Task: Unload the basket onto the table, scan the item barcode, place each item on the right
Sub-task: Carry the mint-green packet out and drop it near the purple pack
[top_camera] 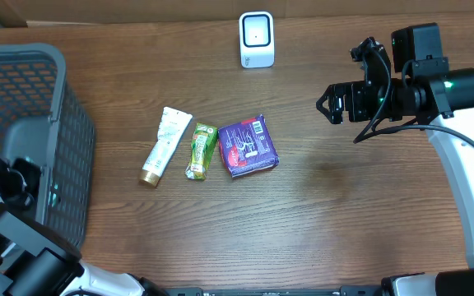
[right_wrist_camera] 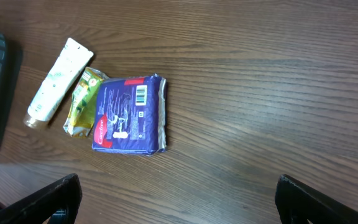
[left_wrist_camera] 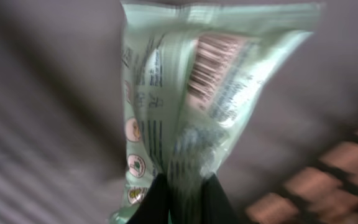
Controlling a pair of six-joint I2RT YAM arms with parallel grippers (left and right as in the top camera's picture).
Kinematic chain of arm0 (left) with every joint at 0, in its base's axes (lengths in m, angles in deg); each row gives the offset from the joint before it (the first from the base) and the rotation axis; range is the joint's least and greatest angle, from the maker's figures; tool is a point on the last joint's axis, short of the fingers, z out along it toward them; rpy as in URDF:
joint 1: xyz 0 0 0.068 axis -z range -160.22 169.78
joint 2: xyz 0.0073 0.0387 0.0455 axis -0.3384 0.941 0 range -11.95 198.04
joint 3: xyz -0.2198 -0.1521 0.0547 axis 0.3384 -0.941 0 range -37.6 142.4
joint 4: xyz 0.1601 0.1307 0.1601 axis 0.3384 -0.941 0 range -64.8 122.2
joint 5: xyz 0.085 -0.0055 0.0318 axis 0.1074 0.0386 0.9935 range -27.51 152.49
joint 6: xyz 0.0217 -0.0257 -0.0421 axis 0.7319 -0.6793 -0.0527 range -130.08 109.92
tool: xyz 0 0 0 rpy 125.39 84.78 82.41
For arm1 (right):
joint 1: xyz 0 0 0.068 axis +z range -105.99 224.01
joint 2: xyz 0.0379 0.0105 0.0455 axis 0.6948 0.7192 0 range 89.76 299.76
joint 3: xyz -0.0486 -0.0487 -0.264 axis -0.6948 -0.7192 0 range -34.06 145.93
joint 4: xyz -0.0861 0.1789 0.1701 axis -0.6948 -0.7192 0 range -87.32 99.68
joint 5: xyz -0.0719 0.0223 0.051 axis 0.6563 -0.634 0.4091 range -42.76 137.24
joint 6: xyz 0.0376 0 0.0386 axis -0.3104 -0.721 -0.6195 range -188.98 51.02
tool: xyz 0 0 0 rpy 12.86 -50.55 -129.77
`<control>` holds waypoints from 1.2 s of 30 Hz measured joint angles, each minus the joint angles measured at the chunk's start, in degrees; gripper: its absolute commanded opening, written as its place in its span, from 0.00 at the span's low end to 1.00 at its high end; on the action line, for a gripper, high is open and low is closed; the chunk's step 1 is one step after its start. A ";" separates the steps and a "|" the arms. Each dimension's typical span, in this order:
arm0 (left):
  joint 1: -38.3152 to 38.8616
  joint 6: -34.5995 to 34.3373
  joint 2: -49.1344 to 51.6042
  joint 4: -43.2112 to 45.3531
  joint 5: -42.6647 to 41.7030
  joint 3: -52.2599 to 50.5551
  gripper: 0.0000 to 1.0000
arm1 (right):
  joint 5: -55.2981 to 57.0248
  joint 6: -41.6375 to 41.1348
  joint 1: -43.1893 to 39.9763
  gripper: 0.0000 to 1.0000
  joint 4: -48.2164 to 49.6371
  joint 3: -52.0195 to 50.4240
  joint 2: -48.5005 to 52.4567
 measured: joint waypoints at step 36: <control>54.14 -7.26 -18.16 -31.85 4.00 38.75 0.04 | 0.00 0.02 0.00 1.00 0.15 0.00 0.00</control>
